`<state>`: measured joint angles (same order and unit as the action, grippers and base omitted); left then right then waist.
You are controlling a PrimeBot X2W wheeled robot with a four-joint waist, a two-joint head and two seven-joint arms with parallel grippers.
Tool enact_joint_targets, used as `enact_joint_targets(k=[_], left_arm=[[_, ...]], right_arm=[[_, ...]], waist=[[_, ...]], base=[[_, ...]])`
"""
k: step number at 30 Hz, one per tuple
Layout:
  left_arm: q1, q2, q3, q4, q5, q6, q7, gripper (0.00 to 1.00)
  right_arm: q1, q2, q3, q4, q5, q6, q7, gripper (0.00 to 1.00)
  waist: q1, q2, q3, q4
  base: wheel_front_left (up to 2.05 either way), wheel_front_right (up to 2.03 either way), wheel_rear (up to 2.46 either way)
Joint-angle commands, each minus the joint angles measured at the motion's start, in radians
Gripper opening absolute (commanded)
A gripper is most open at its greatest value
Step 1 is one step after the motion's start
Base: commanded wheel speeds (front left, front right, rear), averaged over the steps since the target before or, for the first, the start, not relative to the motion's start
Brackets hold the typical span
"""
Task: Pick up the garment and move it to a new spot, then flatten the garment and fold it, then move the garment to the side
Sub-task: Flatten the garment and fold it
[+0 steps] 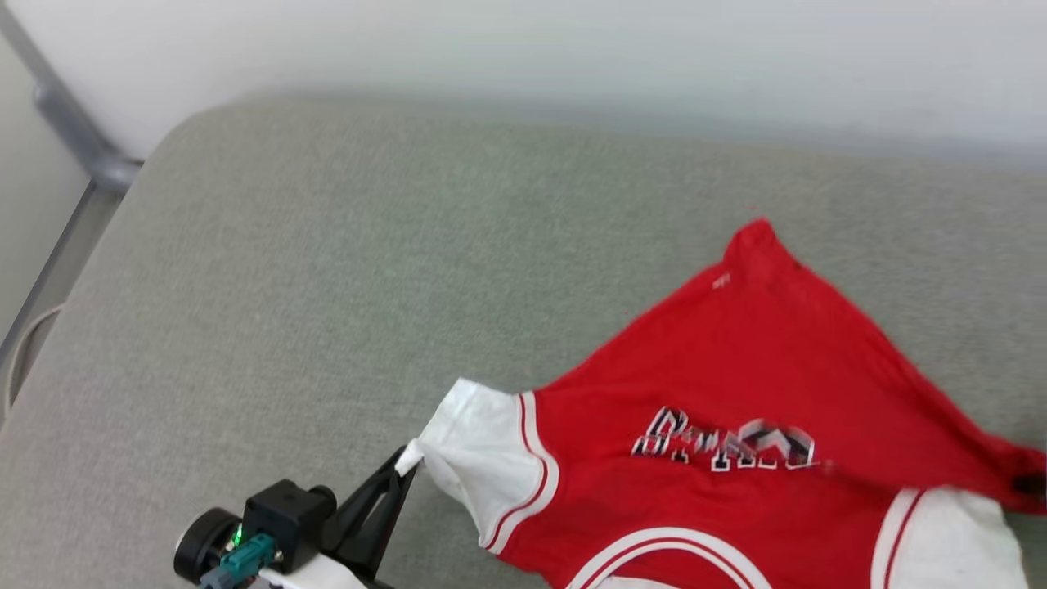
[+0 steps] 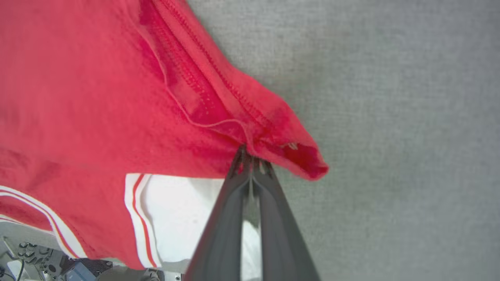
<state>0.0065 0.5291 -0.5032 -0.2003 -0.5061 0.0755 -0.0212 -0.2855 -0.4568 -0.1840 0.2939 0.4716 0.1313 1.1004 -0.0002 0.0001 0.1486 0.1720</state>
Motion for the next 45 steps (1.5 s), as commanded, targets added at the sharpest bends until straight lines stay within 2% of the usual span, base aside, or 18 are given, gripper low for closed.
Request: enact_joint_targets(k=[1,12,19,20,21,25,32,39,45], left_arm=[[0.016,-0.007,0.003,0.001,-0.008,0.007,-0.009,0.0],[0.048,-0.05,0.02,0.035,-0.038,0.05,-0.054,0.0],[0.044,-0.081,0.03,0.06,-0.069,0.048,-0.081,0.0],[0.04,-0.082,0.03,0.061,-0.069,0.047,-0.082,0.0],[0.036,-0.083,0.03,0.061,-0.069,0.047,-0.084,0.0],[0.025,-0.075,0.026,0.056,-0.055,0.049,-0.085,0.0],[0.001,-0.08,0.013,0.034,-0.036,0.05,-0.09,0.0],[-0.036,-0.085,-0.003,0.009,-0.018,0.041,-0.086,0.0],[-0.082,-0.1,-0.024,0.003,-0.006,0.025,-0.086,0.0]], right_arm=[[0.042,0.003,-0.015,-0.014,0.017,-0.001,-0.002,0.0],[0.254,0.092,-0.097,-0.096,0.076,-0.001,-0.027,0.0],[0.311,0.11,-0.084,-0.071,0.08,-0.001,-0.085,0.0],[0.308,0.107,-0.082,-0.065,0.082,-0.001,-0.09,0.2],[0.3,0.102,-0.082,-0.062,0.083,-0.001,-0.096,1.0],[0.257,0.075,-0.055,-0.087,0.11,-0.001,-0.101,1.0],[0.171,0.024,-0.01,-0.213,0.154,-0.001,-0.058,1.0],[0.041,0.065,0.027,-0.333,0.113,-0.001,0.02,1.0],[-0.079,0.066,0.063,-0.285,0.041,-0.001,0.061,1.0]], waist=[[0.0002,-0.0001,-0.059,-0.049],[0.0002,-0.0001,-0.106,-0.101],[0.0002,-0.0001,-0.109,-0.11],[0.0002,-0.0001,-0.109,-0.11],[0.0002,-0.0001,-0.107,-0.109],[0.0002,-0.0001,-0.098,-0.102],[0.0002,-0.0001,-0.059,-0.062],[0.0002,-0.0001,0.016,0.005],[0.0002,-0.0001,0.091,0.078]], base=[[0.0,0.0,0.0],[0.0,0.0,0.0],[0.0,0.0,0.0],[0.0,0.0,0.0],[0.0,0.0,0.0],[0.0,0.0,0.0],[0.0,0.0,0.0],[0.0,0.0,0.0],[0.0,0.0,0.0]])
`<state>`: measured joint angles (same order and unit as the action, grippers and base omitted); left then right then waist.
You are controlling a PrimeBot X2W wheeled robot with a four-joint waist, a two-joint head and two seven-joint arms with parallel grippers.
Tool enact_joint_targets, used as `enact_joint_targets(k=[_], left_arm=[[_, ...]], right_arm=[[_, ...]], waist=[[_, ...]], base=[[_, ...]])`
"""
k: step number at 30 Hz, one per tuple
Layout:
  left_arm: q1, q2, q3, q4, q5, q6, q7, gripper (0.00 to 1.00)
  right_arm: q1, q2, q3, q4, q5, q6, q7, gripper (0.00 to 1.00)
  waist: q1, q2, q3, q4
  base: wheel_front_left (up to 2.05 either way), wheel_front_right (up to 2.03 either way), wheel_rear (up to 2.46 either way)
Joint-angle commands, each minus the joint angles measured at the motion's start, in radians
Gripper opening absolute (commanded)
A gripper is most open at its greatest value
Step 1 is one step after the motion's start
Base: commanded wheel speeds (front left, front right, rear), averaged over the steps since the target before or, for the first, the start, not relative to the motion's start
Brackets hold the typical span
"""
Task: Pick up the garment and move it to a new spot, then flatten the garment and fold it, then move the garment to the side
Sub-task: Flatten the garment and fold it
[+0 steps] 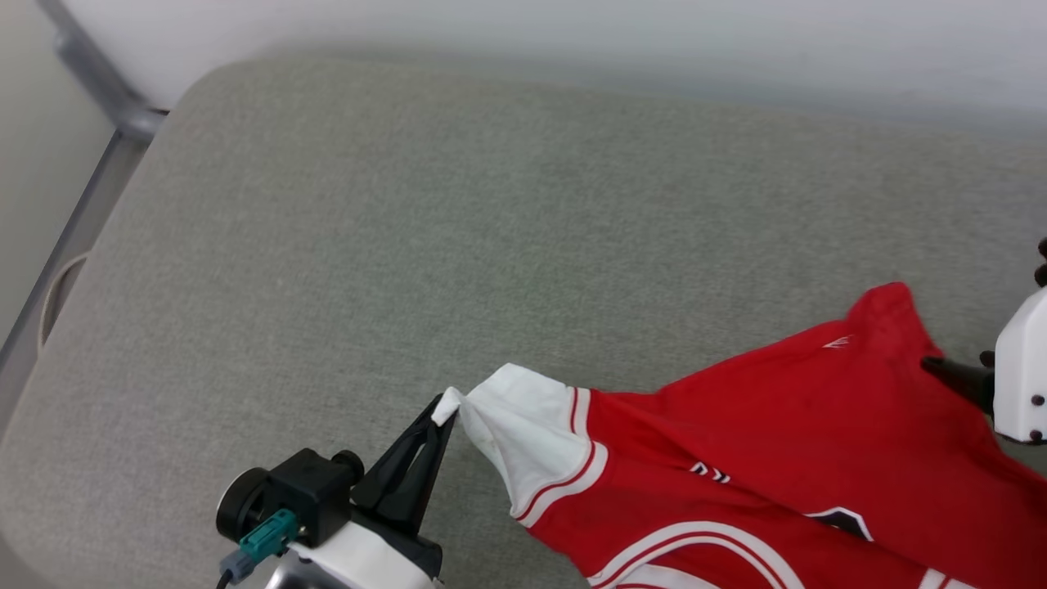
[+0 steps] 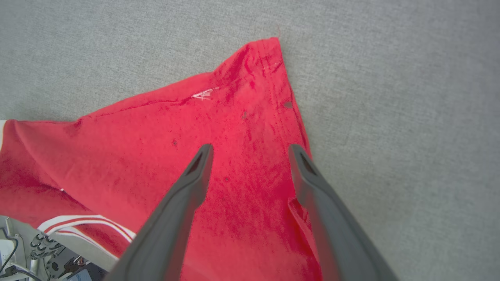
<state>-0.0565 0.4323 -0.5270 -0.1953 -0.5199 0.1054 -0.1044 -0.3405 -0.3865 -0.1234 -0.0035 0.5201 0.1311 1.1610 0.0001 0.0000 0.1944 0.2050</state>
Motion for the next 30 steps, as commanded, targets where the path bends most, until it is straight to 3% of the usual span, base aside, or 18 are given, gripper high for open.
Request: enact_joint_targets(k=[1,12,22,23,25,30], left_arm=[[-0.025,-0.008,-0.004,-0.003,0.008,-0.006,-0.003,0.0],[-0.08,-0.041,-0.03,0.027,0.008,-0.03,-0.017,0.0],[-0.099,-0.052,-0.041,0.05,0.004,-0.04,-0.031,0.0],[-0.101,-0.053,-0.043,0.052,0.004,-0.041,-0.032,0.0],[-0.107,-0.055,-0.045,0.055,0.002,-0.042,-0.032,0.0],[-0.11,-0.057,-0.049,0.068,-0.001,-0.041,-0.034,0.0]], right_arm=[[-0.042,-0.008,0.003,0.03,-0.02,-0.001,0.003,1.0],[-0.168,-0.053,0.018,0.23,-0.108,-0.001,-0.029,1.0],[-0.19,-0.057,0.05,0.325,-0.118,-0.001,-0.07,1.0],[-0.189,-0.056,0.056,0.333,-0.117,-0.001,-0.073,0.76],[-0.191,-0.053,0.064,0.345,-0.116,-0.001,-0.079,0.0],[-0.198,-0.048,0.08,0.371,-0.107,-0.001,-0.104,0.0]], waist=[[-0.0001,0.0,0.059,0.057],[-0.0001,0.0,0.148,0.163],[-0.0001,0.0,0.184,0.196],[-0.0001,0.0,0.185,0.198],[-0.0001,0.0,0.186,0.2],[-0.0001,0.0,0.173,0.197]], base=[[0.0,0.0,0.0],[0.0,0.0,0.0],[0.0,0.0,0.0],[0.0,0.0,0.0],[0.0,0.0,0.0],[0.0,0.0,0.0]])
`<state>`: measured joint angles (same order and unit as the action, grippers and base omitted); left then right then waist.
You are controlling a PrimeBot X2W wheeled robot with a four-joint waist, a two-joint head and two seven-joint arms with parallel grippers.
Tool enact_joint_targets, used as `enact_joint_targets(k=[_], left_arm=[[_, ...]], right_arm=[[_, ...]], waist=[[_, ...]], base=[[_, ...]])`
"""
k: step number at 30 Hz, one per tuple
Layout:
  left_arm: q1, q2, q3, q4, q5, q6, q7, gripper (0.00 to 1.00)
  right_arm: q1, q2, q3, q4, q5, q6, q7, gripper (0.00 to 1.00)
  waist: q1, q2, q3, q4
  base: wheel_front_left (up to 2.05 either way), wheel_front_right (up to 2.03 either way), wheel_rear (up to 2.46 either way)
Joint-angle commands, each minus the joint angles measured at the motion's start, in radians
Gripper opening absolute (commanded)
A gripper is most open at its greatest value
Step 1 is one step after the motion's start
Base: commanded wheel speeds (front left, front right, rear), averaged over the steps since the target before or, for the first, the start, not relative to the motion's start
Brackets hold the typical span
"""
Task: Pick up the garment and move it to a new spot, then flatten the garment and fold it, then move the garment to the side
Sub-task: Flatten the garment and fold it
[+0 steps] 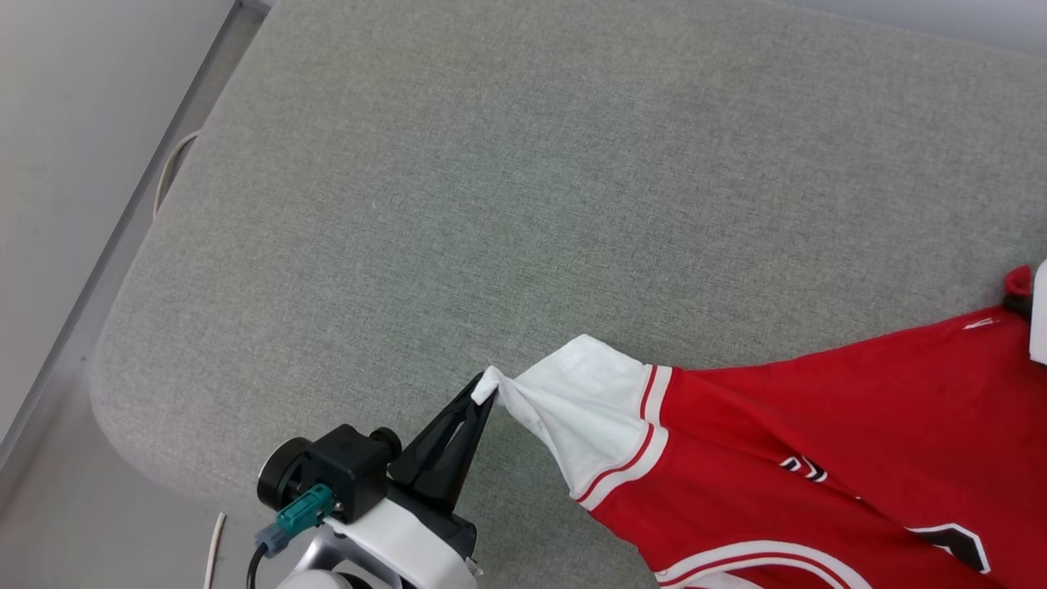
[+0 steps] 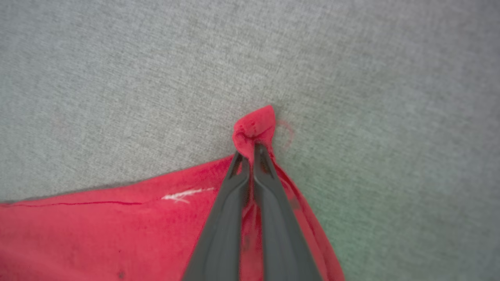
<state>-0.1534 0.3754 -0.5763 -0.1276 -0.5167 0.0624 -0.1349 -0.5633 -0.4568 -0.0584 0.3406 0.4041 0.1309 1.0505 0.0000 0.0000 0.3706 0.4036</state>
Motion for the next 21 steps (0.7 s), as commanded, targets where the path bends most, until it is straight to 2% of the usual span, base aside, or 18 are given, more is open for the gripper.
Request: enact_joint_targets(k=[1,13,21], left_arm=[[-0.012,0.002,0.001,0.003,-0.005,0.004,-0.004,0.0],[0.018,0.041,0.024,-0.005,-0.01,0.026,0.006,0.0],[0.021,0.083,0.044,-0.052,-0.003,0.046,0.032,0.0]], right_arm=[[0.021,0.024,0.017,0.029,0.01,0.0,-0.002,0.0],[-0.046,0.003,0.042,0.072,0.05,-0.001,-0.197,0.0],[-0.077,-0.045,0.073,0.057,0.092,-0.001,-0.334,0.0]], waist=[[0.0,0.0,-0.009,-0.005],[0.0,0.0,-0.136,-0.078],[0.0,0.0,-0.237,-0.14]], base=[[0.0,0.0,0.0],[0.0,0.0,0.0],[0.0,0.0,0.0]])
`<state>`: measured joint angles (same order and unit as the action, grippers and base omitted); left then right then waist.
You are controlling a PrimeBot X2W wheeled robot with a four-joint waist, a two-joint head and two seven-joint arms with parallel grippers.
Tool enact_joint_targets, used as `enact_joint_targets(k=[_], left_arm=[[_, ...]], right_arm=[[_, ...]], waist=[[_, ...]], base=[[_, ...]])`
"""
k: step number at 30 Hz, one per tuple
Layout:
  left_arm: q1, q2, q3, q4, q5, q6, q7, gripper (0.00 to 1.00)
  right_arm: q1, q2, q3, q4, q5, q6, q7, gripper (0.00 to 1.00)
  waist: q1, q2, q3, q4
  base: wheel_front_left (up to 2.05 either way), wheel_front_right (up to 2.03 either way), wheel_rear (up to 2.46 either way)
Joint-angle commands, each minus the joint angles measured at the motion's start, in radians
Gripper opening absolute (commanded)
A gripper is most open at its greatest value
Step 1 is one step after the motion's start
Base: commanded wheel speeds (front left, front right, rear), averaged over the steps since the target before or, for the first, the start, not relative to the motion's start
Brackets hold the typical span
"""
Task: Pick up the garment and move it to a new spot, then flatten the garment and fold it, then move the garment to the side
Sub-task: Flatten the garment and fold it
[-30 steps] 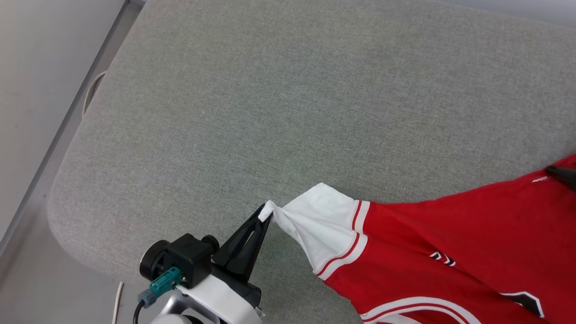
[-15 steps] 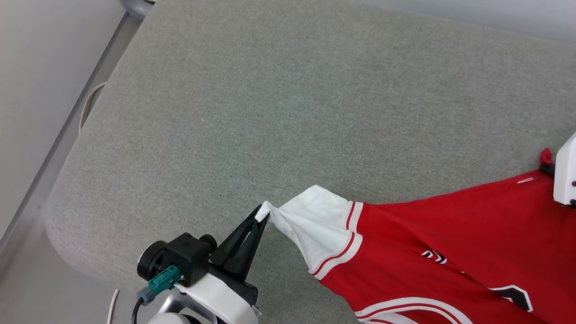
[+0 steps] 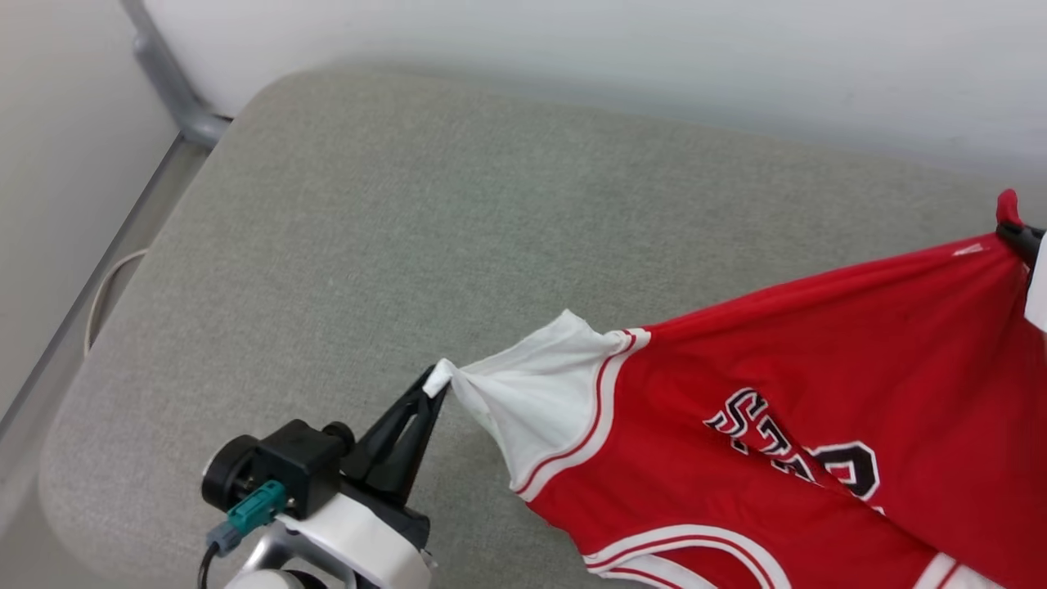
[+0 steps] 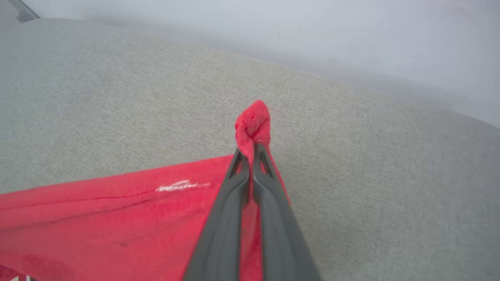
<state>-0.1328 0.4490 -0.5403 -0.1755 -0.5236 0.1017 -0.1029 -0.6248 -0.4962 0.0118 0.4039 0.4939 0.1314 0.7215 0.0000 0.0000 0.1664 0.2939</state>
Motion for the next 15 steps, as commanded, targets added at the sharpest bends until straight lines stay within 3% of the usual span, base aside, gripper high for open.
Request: enact_joint_targets(k=[1,7,15], left_arm=[[0.0,0.015,0.012,-0.011,0.006,0.008,0.003,0.0],[-0.04,0.046,0.045,-0.081,0.019,0.031,0.025,0.0],[-0.142,0.078,0.128,-0.154,0.008,0.055,0.054,0.0]], right_arm=[[-0.016,-0.012,0.007,-0.013,0.01,-0.002,-0.01,0.0],[-0.001,-0.036,0.021,-0.099,0.05,-0.002,-0.043,0.0],[0.032,-0.01,-0.008,-0.239,0.066,-0.002,-0.031,0.0]], waist=[[0.0,0.0,-0.042,-0.039],[0.0,0.0,-0.101,-0.092],[0.0,0.0,-0.155,-0.171]], base=[[0.0,0.0,0.0],[0.0,0.0,0.0],[0.0,0.0,0.0]])
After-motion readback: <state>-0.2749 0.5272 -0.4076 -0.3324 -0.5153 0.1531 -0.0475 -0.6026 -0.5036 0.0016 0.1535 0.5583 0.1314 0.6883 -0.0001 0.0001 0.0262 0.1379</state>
